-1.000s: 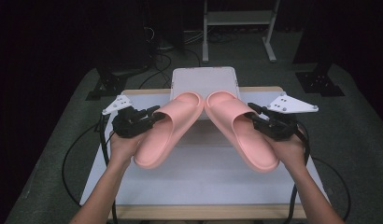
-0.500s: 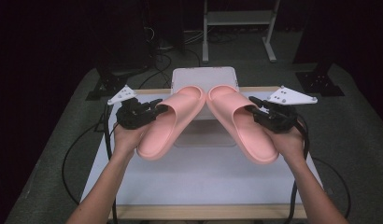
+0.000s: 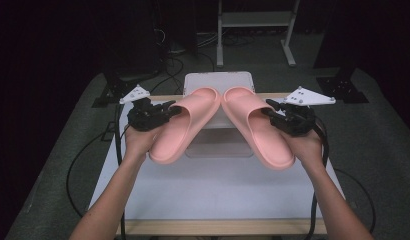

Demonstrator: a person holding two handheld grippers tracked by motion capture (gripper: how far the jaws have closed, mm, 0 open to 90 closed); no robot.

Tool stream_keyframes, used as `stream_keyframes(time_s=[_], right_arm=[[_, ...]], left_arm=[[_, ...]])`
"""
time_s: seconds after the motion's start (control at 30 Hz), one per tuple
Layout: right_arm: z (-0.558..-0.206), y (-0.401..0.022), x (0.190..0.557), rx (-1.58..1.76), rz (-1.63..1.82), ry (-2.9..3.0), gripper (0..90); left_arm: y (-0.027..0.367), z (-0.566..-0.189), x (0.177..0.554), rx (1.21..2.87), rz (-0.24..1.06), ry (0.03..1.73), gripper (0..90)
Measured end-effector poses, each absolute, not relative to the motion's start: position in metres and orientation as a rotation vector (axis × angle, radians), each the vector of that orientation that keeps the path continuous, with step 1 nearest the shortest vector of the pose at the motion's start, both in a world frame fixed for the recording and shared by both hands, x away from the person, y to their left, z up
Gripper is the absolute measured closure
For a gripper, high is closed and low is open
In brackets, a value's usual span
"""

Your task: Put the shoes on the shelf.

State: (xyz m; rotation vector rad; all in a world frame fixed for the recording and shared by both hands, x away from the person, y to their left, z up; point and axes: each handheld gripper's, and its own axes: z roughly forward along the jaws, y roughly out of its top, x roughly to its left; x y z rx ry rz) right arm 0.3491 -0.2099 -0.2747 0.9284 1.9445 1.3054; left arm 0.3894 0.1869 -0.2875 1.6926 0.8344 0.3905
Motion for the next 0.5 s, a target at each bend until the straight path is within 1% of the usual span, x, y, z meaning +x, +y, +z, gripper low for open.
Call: stream_keyframes(time_s=[0.5], right_arm=[[-0.274,-0.203,0.364,0.947,1.293,1.943,69.7]], left_arm=[[0.186,-0.288,0.404,1.690,0.395,0.877,65.3]])
